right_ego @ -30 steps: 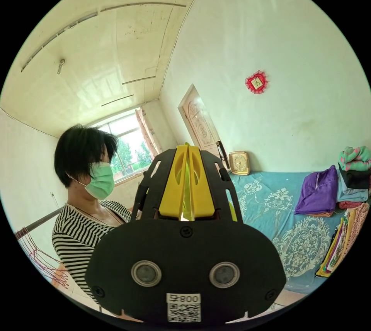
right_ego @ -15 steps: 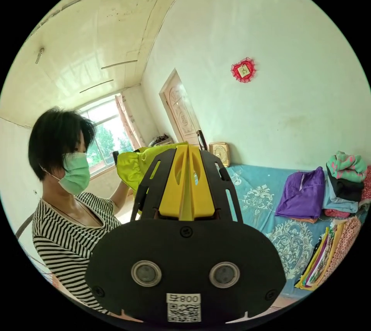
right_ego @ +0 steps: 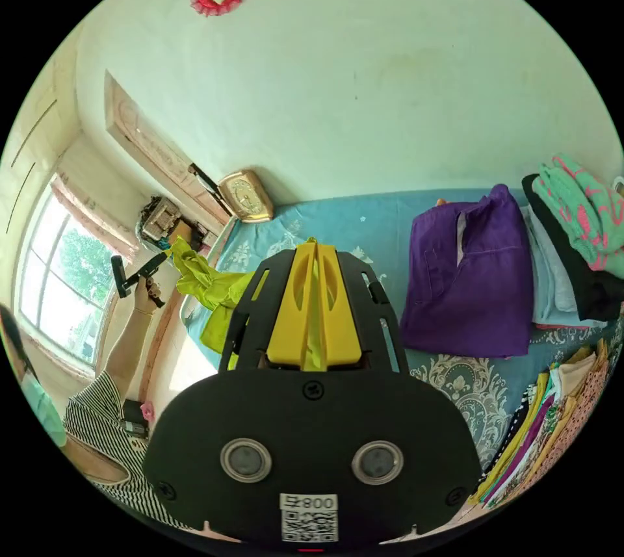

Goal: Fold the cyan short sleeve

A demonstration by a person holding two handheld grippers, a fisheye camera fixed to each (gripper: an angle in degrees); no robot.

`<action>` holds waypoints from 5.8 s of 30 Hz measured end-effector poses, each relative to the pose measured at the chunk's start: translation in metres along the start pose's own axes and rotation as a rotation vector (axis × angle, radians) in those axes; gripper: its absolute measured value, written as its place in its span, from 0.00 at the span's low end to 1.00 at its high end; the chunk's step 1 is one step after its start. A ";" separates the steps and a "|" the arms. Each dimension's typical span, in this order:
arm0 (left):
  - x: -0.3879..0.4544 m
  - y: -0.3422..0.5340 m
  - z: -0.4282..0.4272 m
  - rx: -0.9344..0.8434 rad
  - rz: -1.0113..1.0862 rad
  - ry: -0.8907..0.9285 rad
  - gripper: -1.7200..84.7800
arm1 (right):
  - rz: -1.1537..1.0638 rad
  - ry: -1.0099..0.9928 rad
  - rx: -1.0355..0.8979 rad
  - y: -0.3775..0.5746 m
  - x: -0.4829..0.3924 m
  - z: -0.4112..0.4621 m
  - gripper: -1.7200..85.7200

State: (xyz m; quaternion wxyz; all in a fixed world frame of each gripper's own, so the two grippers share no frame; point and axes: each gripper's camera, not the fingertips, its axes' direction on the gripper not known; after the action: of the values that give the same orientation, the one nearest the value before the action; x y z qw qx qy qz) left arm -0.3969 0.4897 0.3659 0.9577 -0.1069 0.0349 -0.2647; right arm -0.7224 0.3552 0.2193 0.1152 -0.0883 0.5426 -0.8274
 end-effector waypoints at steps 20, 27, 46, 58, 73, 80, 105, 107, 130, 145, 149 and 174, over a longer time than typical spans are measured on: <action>-0.129 0.338 0.157 -0.443 -0.512 0.304 0.16 | 0.246 -0.015 -0.372 0.179 0.044 0.204 0.10; -0.132 0.411 0.197 -0.487 -0.655 0.429 0.17 | 0.190 0.118 -0.523 0.213 -0.004 0.241 0.11; -0.161 0.481 0.274 -0.492 -0.738 0.492 0.09 | 0.222 0.228 -0.685 0.218 -0.037 0.315 0.05; -0.161 0.527 0.237 -0.433 -0.688 0.562 0.09 | 0.248 0.183 -0.699 0.224 -0.031 0.289 0.02; -0.152 0.519 0.259 -0.485 -0.592 0.588 0.06 | 0.291 0.203 -0.732 0.251 -0.001 0.272 0.02; -0.149 0.524 0.191 -0.328 -0.604 0.684 0.04 | 0.308 0.177 -0.705 0.275 0.012 0.248 0.02; -0.077 0.223 -0.027 0.072 0.101 0.514 0.04 | -0.229 0.020 -0.068 0.116 -0.123 0.000 0.02; -0.080 0.252 -0.017 0.011 0.064 0.519 0.04 | -0.203 -0.003 -0.103 0.156 -0.108 0.005 0.02; -0.130 0.428 0.167 -0.559 -0.480 0.425 0.04 | 0.319 0.039 -0.630 0.407 0.067 0.176 0.02; -0.178 0.381 0.201 -0.416 -0.593 0.413 0.10 | 0.538 -0.105 -0.507 0.410 0.097 0.185 0.02; -0.187 0.325 0.233 -0.381 -0.542 0.408 0.11 | 0.622 -0.099 -0.411 0.405 0.103 0.168 0.02; -0.204 0.097 0.434 -0.411 -0.416 0.249 0.04 | -0.109 0.511 -0.554 -0.036 -0.086 0.442 0.06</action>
State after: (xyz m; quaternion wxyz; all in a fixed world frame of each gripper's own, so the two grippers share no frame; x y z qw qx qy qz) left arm -0.4698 0.7567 0.7695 0.8298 -0.2699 0.1822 -0.4533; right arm -0.5235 0.0057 0.4250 -0.0959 0.0643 0.7515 -0.6496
